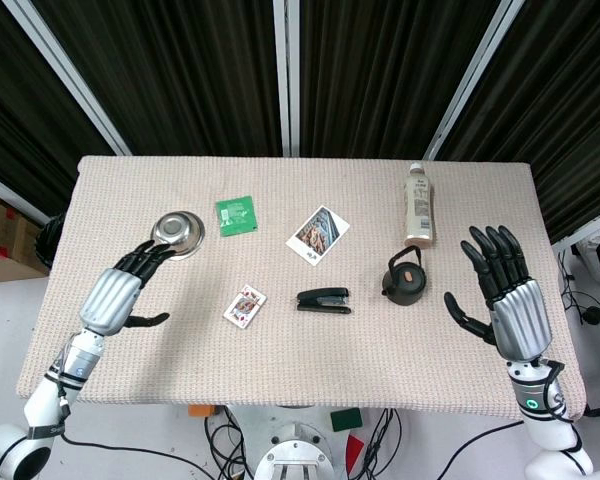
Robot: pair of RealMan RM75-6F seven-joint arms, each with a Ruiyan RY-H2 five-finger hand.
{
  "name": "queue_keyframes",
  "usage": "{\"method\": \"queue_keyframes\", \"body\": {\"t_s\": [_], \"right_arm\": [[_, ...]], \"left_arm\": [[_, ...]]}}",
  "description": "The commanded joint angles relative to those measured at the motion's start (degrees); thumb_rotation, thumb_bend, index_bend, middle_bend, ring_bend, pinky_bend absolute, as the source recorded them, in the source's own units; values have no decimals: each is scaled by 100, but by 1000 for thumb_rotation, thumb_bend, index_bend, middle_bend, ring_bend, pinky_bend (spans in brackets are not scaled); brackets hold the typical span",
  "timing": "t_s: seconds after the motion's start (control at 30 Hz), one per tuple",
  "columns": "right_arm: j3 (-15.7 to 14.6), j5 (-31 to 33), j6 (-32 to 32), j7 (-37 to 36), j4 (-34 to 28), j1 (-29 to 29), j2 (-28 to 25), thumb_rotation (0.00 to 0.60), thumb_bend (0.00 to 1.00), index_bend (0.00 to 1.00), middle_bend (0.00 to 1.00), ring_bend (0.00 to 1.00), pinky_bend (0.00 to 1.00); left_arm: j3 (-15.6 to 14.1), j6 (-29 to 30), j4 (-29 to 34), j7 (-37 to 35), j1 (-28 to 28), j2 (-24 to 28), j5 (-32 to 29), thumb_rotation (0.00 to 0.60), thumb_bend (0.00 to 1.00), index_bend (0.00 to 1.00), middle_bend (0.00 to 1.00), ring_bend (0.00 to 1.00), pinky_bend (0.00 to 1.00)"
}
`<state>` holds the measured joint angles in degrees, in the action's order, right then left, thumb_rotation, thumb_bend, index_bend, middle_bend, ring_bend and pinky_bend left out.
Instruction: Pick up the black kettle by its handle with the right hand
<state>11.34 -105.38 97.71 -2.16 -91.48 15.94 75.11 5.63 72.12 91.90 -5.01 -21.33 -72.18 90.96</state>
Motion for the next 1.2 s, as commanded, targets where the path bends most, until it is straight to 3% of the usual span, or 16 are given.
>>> {"method": "queue_keyframes", "body": {"t_s": [0.03, 0.33, 0.53, 0.6, 0.67, 0.77, 0.87, 1.0, 1.2], "right_arm": [[39, 35, 63, -69, 65, 18, 22, 600, 342, 0, 0, 0, 0], [-75, 193, 30, -130, 149, -28, -24, 600, 342, 0, 0, 0, 0], [-98, 322, -356, 9, 134, 109, -214, 600, 337, 0, 6, 0, 0], [-122, 413, -797, 173, 49, 254, -454, 600, 301, 0, 46, 0, 0], [-177, 734, -1689, 438, -339, 478, -984, 600, 211, 0, 98, 0, 0], [-39, 1748, -3244, 1069, -1231, 931, -1924, 598, 92, 0, 94, 0, 0], [237, 2767, -4391, 1446, -1745, 1484, -2517, 570, 49, 17, 106, 0, 0], [451, 3617, -5262, 1636, -1642, 2119, -2632, 518, 37, 96, 142, 1, 0], [337, 4890, -6495, 2074, -1173, 3133, -2499, 514, 2, 109, 159, 11, 0]], "left_arm": [[60, -104, -95, -77, -133, -89, -56, 599, 60, 114, 101, 46, 200], [1, -169, -120, -59, -256, -126, -78, 599, 61, 114, 101, 46, 200], [-38, -127, -112, 37, -254, -80, -121, 600, 61, 114, 101, 46, 200], [-57, -80, -144, 130, -219, -66, -157, 600, 61, 115, 100, 46, 200], [-76, -26, -179, 201, -168, -52, -210, 600, 61, 115, 100, 46, 200], [-102, 50, -220, 187, -89, -26, -286, 600, 62, 115, 101, 46, 200], [-124, 113, -259, 118, -14, -1, -361, 600, 61, 115, 101, 46, 200], [-152, 146, -314, 96, 51, 19, -437, 600, 61, 116, 101, 46, 200], [-224, 151, -352, 14, 117, 87, -464, 600, 61, 116, 101, 46, 200]]}}
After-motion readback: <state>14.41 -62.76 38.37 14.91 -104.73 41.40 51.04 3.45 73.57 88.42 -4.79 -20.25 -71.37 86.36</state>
